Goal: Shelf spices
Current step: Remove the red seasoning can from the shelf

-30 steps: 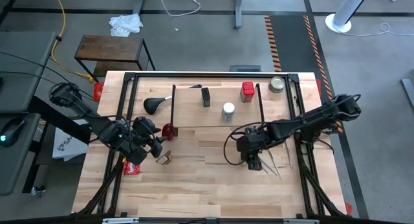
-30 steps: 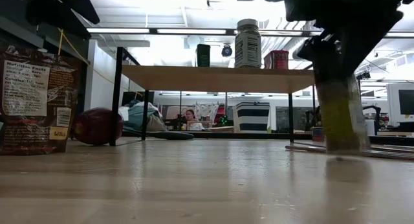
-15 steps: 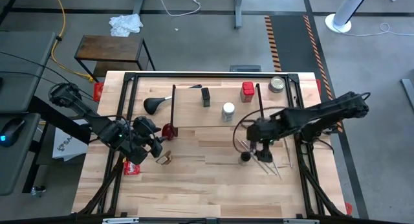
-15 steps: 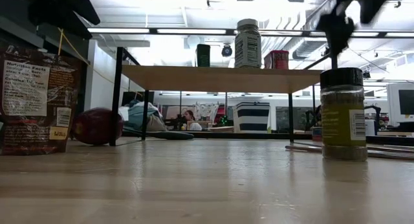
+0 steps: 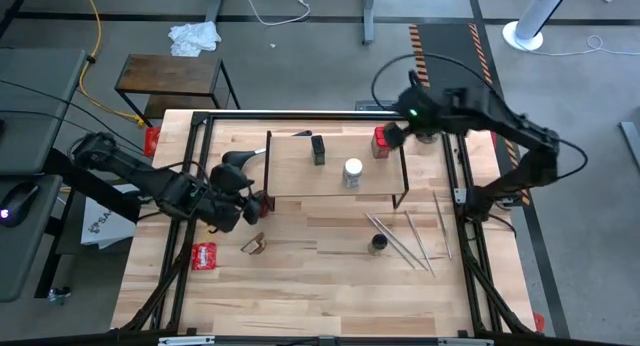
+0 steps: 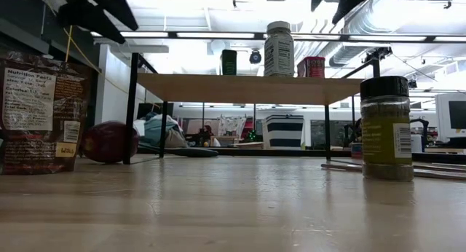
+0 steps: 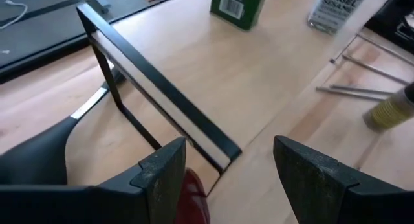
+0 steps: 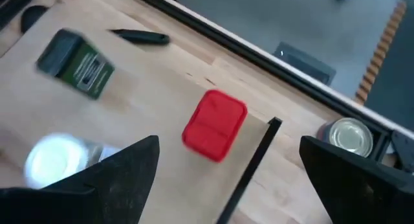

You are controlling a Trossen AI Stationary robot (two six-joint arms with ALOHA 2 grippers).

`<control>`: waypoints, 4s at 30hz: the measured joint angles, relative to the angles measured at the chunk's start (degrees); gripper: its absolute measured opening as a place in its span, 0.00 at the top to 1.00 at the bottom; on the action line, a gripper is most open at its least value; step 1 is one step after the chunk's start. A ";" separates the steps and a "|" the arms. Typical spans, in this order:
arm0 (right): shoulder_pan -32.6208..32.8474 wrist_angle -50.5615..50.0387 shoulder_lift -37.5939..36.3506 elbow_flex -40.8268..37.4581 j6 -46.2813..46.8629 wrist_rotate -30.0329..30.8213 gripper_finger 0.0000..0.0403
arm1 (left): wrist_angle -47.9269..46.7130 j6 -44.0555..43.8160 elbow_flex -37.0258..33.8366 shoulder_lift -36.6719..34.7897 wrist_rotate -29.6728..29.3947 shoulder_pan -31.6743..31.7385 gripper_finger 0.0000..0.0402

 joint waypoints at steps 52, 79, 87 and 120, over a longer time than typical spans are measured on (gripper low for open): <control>-7.43 -3.91 21.49 2.27 13.25 -8.44 0.30 | 2.41 5.54 -0.20 0.04 11.22 2.74 0.43; 31.82 -7.77 -8.58 -0.72 14.97 -10.17 0.50 | 2.37 4.52 -0.22 0.04 10.16 3.86 0.43; 57.57 8.22 -9.24 -31.47 35.93 -18.50 0.50 | 2.68 0.45 -0.22 0.04 10.33 4.27 0.43; 62.38 41.23 -3.85 -57.73 28.27 -27.97 0.09 | 6.33 4.83 3.03 0.04 8.16 4.92 0.43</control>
